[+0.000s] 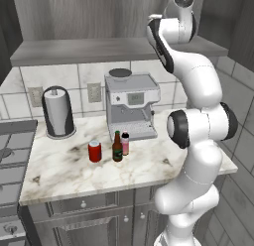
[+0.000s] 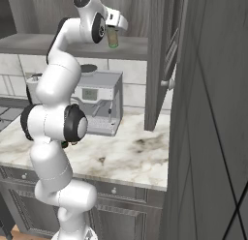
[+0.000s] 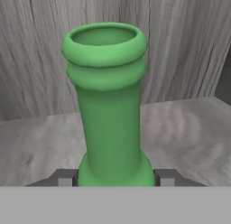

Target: Sort all alcoholic drinks to one cabinet, and non-alcoholic drinks to the other.

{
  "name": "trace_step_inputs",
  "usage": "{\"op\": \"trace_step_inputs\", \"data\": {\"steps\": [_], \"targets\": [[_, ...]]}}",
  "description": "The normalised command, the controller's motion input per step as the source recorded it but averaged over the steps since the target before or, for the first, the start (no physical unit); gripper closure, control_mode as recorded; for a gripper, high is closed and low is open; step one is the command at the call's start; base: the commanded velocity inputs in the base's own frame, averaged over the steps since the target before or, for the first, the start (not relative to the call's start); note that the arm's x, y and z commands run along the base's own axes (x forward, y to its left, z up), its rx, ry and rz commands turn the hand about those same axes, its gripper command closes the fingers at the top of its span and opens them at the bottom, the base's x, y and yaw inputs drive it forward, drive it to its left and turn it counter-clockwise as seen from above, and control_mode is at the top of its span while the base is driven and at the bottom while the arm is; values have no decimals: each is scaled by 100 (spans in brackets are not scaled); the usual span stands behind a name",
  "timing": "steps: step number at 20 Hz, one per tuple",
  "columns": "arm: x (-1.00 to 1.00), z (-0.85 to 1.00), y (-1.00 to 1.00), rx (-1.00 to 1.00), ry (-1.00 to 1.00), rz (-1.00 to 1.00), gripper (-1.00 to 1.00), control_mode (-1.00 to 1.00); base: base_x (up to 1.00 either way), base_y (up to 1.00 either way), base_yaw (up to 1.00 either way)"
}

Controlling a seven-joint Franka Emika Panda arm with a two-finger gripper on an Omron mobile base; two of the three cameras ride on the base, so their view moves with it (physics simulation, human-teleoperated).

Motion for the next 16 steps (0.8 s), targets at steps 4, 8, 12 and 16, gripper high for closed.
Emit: {"op": "trace_step_inputs", "data": {"steps": [4, 8, 12, 16], "targets": [[12, -15, 0, 0, 0, 0, -100, -100, 0, 0, 0], [13, -11, -1, 0, 0, 0, -100, -100, 0, 0, 0], [14, -9, 0, 0, 0, 0, -100, -100, 0, 0, 0], [12, -6, -1, 0, 0, 0, -100, -100, 0, 0, 0]]}}
